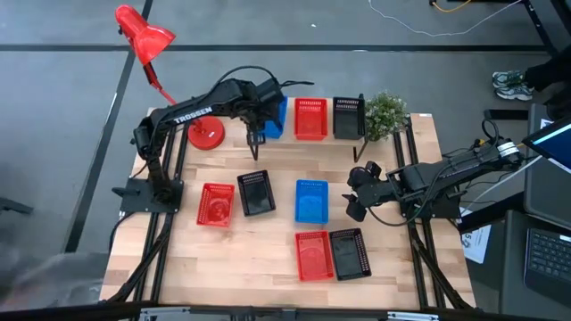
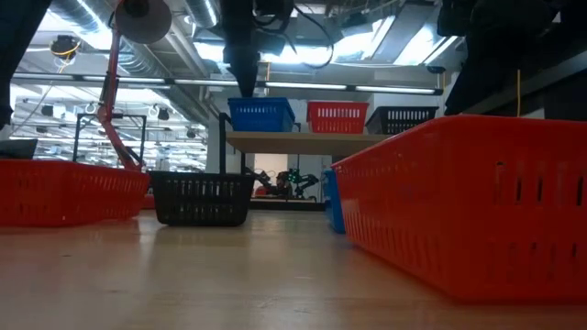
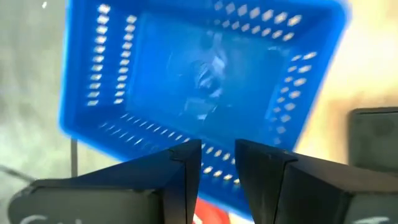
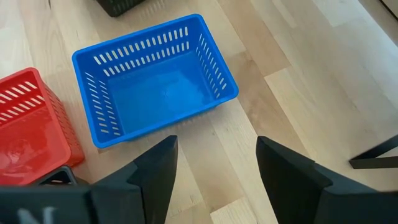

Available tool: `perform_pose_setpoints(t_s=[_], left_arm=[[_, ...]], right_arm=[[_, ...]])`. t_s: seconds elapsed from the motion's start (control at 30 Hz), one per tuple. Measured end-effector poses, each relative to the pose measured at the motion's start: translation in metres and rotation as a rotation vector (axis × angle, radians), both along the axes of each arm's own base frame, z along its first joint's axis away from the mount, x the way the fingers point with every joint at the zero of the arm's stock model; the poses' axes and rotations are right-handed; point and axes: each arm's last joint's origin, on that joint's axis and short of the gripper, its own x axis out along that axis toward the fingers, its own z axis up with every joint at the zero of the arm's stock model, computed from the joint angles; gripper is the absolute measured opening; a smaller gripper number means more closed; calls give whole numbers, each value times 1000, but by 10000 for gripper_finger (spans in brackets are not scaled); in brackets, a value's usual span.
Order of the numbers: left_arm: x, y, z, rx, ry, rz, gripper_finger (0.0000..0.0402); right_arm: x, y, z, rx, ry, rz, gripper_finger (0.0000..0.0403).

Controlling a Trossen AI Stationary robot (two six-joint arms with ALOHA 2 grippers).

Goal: Stack baskets on shelf by color
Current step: Stack the right red bin on top of the red bin on the shelf

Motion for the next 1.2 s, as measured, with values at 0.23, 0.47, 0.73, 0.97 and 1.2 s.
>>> perform_pose_setpoints(t_s=[0.23, 0.47, 0.73, 0.97, 1.2], left_arm=[[12, -14, 2, 2, -67, -51, 89], [23, -18, 6, 39, -146, -83, 89], [30, -9, -5, 45, -130, -86, 89], [37, -9, -8, 52, -150, -95, 89], [40, -12, -6, 61, -180, -105, 89]], right_arm=[[0, 0, 0, 0, 0, 0, 217], [0, 0, 0, 1, 0, -1, 217], [0, 0, 0, 1, -1, -2, 217], [0, 0, 0, 0, 0, 0, 217], [0, 0, 0, -1, 1, 1, 217]])
